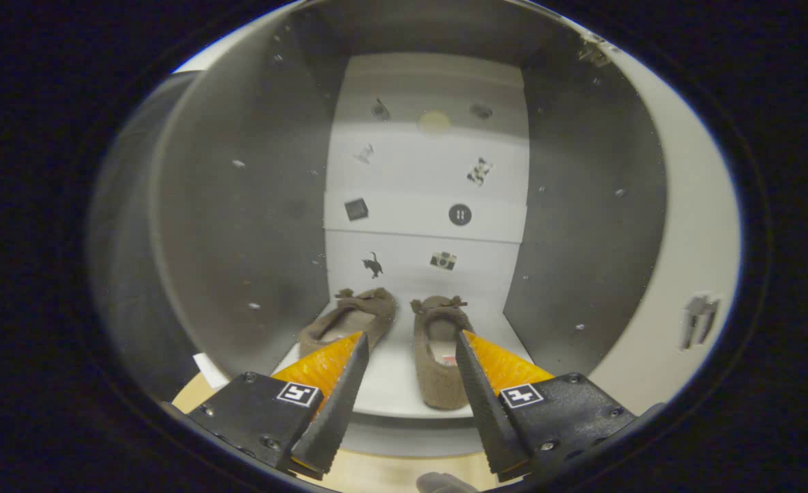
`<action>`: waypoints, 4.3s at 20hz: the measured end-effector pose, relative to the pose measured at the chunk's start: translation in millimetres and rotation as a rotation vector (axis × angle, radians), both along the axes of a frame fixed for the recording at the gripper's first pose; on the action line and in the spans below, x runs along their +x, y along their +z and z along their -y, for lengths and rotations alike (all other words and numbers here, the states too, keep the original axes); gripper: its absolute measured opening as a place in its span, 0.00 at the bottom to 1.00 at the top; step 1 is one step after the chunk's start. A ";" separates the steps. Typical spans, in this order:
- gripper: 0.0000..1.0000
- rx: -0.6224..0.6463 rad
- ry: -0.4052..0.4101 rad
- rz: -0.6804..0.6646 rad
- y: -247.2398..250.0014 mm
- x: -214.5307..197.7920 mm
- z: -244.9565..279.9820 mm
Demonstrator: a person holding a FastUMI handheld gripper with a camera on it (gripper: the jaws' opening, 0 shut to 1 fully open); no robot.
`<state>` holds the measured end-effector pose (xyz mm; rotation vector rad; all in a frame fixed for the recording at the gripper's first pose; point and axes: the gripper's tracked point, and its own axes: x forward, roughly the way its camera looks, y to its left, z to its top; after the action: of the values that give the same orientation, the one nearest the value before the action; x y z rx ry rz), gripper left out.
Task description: Open the shoe cabinet door, grab the shoes and put them into the shoe cabinet, then close the shoe cabinet door.
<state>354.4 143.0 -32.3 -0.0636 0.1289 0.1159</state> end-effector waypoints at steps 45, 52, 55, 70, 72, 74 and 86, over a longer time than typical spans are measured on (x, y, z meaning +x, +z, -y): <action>0.99 0.115 0.266 0.105 37.9 -279.4 301.4; 0.99 0.098 0.251 0.088 26.4 -296.8 237.9; 0.99 0.077 0.197 0.092 25.5 -300.8 197.6; 1.00 0.139 0.095 0.051 10.0 -234.5 59.0; 1.00 0.124 0.088 0.063 13.1 -240.8 50.7; 1.00 0.109 0.078 0.071 14.5 -247.1 47.5; 1.00 0.058 -0.010 0.112 32.6 -306.1 73.2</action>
<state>48.4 69.7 0.4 -0.0114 0.0138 0.1060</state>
